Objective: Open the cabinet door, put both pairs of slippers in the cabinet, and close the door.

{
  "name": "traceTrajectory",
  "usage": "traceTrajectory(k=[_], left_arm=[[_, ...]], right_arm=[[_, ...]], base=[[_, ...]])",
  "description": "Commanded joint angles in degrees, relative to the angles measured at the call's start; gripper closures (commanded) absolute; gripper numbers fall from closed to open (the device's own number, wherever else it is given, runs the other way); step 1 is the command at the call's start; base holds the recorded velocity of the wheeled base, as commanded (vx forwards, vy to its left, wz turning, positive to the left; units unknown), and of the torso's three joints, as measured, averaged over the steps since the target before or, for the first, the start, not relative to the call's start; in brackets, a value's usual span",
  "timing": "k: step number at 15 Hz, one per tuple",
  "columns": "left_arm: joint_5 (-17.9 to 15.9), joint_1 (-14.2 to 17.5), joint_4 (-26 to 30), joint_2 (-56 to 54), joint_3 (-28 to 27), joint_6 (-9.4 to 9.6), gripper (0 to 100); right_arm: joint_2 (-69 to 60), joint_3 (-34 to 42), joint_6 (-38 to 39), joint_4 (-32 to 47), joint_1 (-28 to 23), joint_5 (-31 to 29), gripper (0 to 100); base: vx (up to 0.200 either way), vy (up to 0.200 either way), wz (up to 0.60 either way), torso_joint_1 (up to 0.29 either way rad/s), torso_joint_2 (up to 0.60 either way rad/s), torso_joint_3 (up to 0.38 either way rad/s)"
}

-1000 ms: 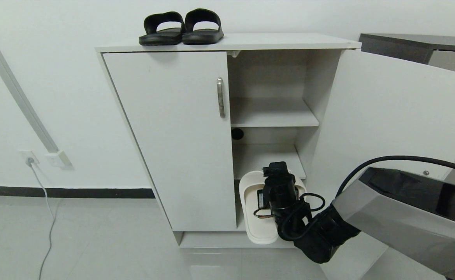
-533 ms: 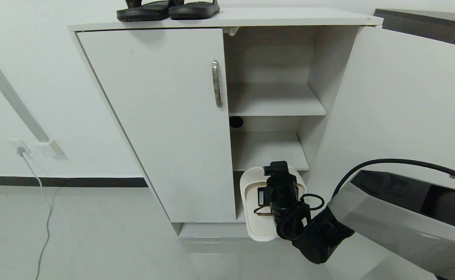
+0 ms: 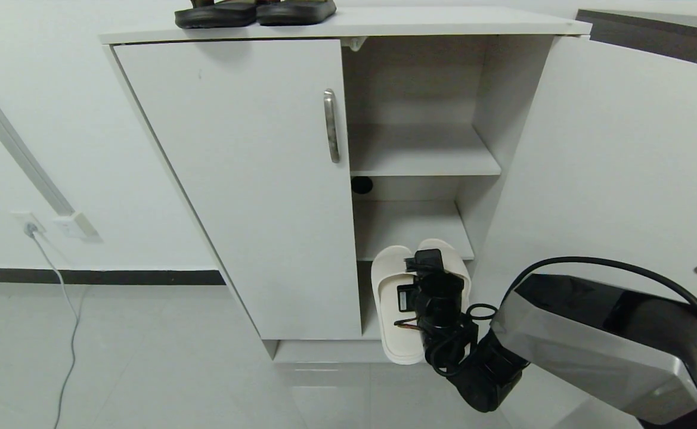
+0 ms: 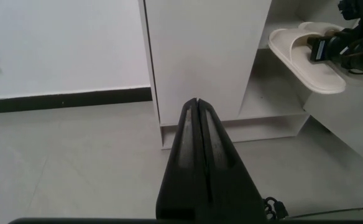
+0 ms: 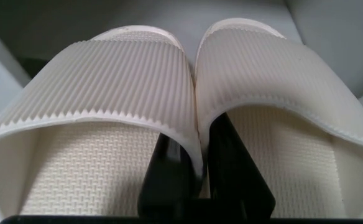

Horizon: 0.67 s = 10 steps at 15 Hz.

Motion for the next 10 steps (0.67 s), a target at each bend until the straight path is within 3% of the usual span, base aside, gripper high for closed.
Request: traceTrajectory(k=[1,6,10], left_arm=[[0.0,0.0,0.0,0.1,0.0,-0.07,100],[0.0,0.0,0.0,0.1,0.0,-0.07,100],[0.0,0.0,0.0,0.1,0.0,0.02,100]], right_arm=[[0.0,0.0,0.0,0.0,0.1,0.0,100],[0.0,-0.1,-0.1,0.0,0.1,-0.1,100],[-0.1,-0.2,-0.2,0.0,0.1,-0.1,100]], base=[[0.000,0.000,0.00,0.000,0.00,0.000],[0.000,0.000,0.00,0.000,0.00,0.000],[0.200,0.000,0.00,-0.001,0.00,0.005]])
